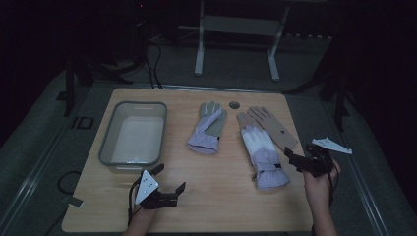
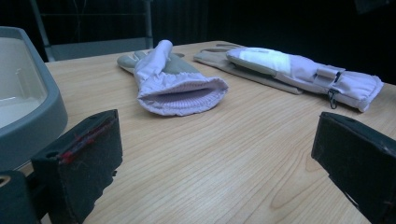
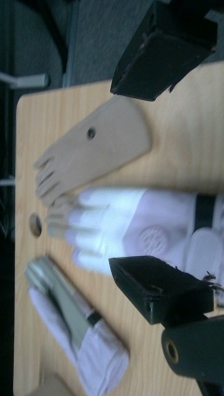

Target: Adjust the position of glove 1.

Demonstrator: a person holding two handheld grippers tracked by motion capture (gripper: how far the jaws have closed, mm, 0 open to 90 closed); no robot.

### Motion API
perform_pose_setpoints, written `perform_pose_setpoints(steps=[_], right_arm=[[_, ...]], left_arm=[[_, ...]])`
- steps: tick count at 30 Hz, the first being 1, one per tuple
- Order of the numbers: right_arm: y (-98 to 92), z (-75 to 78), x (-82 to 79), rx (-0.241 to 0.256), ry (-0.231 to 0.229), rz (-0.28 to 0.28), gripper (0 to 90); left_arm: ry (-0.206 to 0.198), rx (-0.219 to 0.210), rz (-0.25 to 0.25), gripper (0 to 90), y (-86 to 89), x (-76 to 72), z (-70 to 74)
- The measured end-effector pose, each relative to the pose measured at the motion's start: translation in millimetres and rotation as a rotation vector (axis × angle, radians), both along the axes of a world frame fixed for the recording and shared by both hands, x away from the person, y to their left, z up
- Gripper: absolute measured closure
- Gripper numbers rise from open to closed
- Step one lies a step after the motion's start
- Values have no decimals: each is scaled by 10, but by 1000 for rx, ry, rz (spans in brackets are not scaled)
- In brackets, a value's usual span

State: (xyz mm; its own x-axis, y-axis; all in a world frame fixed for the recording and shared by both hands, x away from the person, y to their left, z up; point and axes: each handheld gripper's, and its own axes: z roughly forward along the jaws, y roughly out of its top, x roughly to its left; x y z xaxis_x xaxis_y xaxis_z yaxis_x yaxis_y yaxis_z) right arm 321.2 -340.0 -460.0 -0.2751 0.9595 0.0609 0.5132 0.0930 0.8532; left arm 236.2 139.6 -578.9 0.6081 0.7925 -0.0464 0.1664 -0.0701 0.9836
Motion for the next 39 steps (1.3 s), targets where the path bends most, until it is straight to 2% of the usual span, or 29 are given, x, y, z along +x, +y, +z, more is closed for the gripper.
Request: perform_pose_setpoints(steps=[2, 5, 8, 10, 14, 16, 20, 24, 26, 28, 32, 39], right_arm=[[64, 35, 30, -6, -12, 8, 142], [157, 79, 94, -26, 3, 23, 141], [243, 111, 170, -8, 6, 54, 129], [306, 125, 218, -11, 7, 51, 124], [419, 150, 306, 3, -1, 99, 120], [489, 168, 347, -9, 0, 103, 120], [637, 210, 435, -9, 9, 146, 120], [830, 247, 541, -21, 24, 201, 154], [935, 251, 613, -6, 49, 231, 158], [1043, 253, 670, -16, 47, 242, 208], [1274, 241, 791, -51, 53, 266, 206], [1613, 192, 959, -52, 64, 302, 214]], left_arm=[[1, 1, 1, 22, 0, 1, 0], [10, -2, 11, 22, 0, 6, 1], [11, -9, 7, 22, 4, 10, 0], [9, -2, 2, 22, 4, 8, 1], [4, 3, -1, 22, -5, 6, 1], [6, 3, 0, 22, -5, 7, 2], [6, 3, -2, 22, -8, 8, 2], [7, 5, -1, 22, -11, 8, 2], [9, 4, -3, 22, -10, 9, 3], [8, 4, -4, 22, -10, 8, 2], [4, 10, -7, 22, -13, 8, 2], [3, 15, -15, 22, -13, 8, 3]])
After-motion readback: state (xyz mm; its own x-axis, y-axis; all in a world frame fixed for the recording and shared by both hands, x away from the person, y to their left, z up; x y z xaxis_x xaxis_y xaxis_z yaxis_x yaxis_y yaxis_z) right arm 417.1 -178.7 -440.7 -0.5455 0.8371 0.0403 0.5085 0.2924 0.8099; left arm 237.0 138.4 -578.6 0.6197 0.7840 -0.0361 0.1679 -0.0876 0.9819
